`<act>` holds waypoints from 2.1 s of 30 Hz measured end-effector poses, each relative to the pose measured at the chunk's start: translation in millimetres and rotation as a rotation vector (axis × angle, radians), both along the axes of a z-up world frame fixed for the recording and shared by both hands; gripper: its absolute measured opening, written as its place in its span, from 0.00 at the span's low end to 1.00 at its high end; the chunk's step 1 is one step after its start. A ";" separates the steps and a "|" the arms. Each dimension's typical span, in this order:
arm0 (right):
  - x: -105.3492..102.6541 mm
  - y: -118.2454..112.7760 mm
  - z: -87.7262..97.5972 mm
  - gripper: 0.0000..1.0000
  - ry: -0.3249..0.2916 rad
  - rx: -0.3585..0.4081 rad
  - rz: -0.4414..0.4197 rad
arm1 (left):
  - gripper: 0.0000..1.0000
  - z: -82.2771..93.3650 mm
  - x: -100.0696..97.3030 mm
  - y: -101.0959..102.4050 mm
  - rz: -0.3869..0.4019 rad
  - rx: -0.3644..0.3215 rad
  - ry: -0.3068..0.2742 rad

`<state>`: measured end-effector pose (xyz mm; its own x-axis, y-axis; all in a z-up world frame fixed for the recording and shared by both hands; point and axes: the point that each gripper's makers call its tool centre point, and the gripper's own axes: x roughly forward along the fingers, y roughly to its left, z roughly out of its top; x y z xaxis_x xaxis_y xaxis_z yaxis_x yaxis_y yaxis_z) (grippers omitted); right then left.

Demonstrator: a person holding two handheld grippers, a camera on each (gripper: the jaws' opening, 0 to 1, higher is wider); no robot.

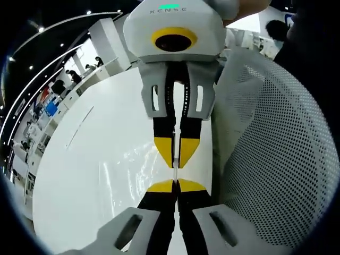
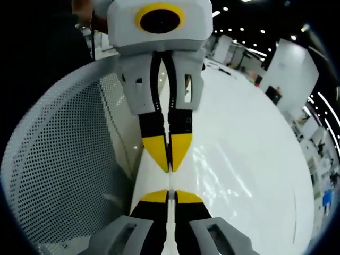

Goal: Open the resealable bag by pulling the two sides of the seal apart until the entire bag opening is separated and visibly accessible.

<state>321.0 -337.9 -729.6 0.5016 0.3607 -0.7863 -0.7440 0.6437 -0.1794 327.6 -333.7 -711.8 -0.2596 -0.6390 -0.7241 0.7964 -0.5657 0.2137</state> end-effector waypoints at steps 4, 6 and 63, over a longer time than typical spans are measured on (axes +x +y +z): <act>-0.8 -2.6 -1.2 0.00 0.001 -0.005 -0.008 | 0.00 0.4 2.3 0.3 0.025 0.003 0.031; -2.0 -5.1 -2.9 0.00 0.005 -0.013 -0.012 | 0.00 0.6 2.8 1.3 0.027 0.003 0.031; -40.6 -50.3 -23.4 0.00 0.082 -0.036 -0.129 | 0.00 3.4 26.5 23.3 0.072 0.031 0.049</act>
